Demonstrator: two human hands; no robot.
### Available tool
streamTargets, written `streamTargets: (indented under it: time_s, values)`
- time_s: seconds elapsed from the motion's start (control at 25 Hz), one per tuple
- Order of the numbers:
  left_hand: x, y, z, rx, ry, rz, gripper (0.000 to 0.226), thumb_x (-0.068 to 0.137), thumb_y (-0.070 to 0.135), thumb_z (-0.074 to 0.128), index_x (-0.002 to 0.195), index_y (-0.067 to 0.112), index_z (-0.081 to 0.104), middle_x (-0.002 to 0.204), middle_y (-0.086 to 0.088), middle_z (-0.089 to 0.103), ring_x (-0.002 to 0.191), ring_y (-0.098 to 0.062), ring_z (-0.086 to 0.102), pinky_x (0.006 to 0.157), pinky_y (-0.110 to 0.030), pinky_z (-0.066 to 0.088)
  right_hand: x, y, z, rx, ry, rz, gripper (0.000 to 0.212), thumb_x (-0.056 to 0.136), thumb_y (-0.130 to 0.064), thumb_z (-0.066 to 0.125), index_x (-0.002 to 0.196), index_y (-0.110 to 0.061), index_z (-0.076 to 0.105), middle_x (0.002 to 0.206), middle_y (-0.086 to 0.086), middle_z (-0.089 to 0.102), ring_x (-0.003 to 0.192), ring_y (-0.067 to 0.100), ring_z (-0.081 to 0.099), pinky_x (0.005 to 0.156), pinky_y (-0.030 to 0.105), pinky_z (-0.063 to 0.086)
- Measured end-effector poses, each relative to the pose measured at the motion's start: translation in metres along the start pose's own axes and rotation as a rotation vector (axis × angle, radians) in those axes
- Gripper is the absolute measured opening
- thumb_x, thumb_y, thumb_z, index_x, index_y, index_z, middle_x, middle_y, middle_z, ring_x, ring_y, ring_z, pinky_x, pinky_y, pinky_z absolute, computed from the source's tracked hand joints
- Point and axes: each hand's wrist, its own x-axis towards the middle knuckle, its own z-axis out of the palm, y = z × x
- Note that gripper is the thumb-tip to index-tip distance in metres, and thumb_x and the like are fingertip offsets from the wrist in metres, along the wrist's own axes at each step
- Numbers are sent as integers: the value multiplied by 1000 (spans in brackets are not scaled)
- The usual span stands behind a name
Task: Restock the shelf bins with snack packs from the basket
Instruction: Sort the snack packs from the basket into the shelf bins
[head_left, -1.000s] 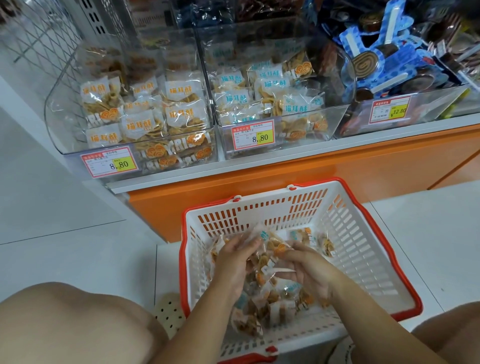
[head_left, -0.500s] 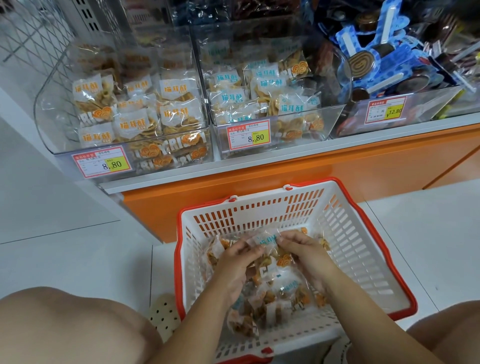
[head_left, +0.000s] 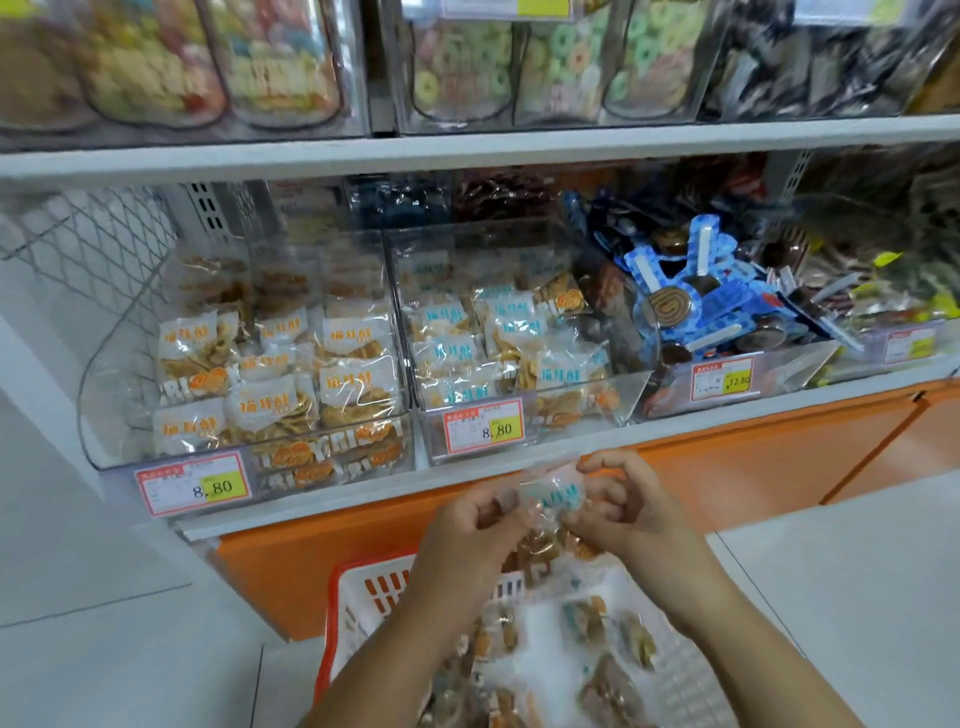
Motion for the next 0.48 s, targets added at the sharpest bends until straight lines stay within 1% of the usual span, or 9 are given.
streamTargets:
  time_s: [0.08,0.12,0.16,0.2,0.24,0.28,0.32,0.4,0.48]
  values:
    - [11,41,-17,218,22,191,22,92,38,61,113,43,63,102,25,69,88,9,65,77,-16,53,18,-43,-10,-77,67,-148,42,80,2,72,105,-28,56,76,-2,61,69,19,58,67,33,53]
    - [17,58,-28,329,84,279,28,93,39,59,120,46,57,108,29,64,90,14,61,74,-7,49,29,-61,-17,-169,145,-227,45,81,-3,73,106,-36,56,81,0,59,72,20,60,69,32,54]
    - [22,72,-39,431,170,354,34,94,38,57,128,44,53,116,30,59,98,15,58,79,-4,45,42,-79,-23,-305,230,-307,49,82,-8,74,108,-44,54,85,-1,57,72,15,60,70,26,54]
    - [27,81,-51,551,275,413,41,95,37,56,135,41,49,126,26,55,110,12,53,91,-6,40,57,-94,-28,-437,302,-379,52,84,-11,73,113,-48,51,87,-3,54,71,9,59,67,18,51]
    - [34,85,-63,698,376,446,48,96,38,55,142,37,43,138,20,50,124,3,47,102,-14,32,74,-106,-31,-550,346,-438,53,86,-12,71,120,-47,49,89,-4,53,71,8,57,62,14,47]
    - [41,84,-73,834,440,443,55,96,42,53,147,33,36,148,15,42,135,-5,38,109,-22,25,92,-116,-32,-655,374,-484,55,88,-11,69,129,-43,48,91,-3,51,72,11,55,61,17,43]
    - [46,82,-81,927,460,417,62,95,47,50,151,29,29,154,11,34,141,-10,30,114,-28,20,111,-120,-30,-770,393,-515,57,89,-11,66,135,-38,46,96,0,50,76,16,52,64,23,39]
    - [55,75,-89,963,403,328,69,96,53,42,155,28,17,159,9,24,146,-13,23,118,-35,18,146,-116,-24,-989,388,-524,57,91,-8,61,140,-32,44,108,6,50,85,23,49,71,29,34]
    - [59,68,-91,931,353,295,69,96,57,35,155,32,8,160,12,18,146,-11,20,118,-36,18,175,-99,-18,-1102,331,-428,53,92,-5,55,139,-26,41,120,14,49,91,32,53,72,36,40]
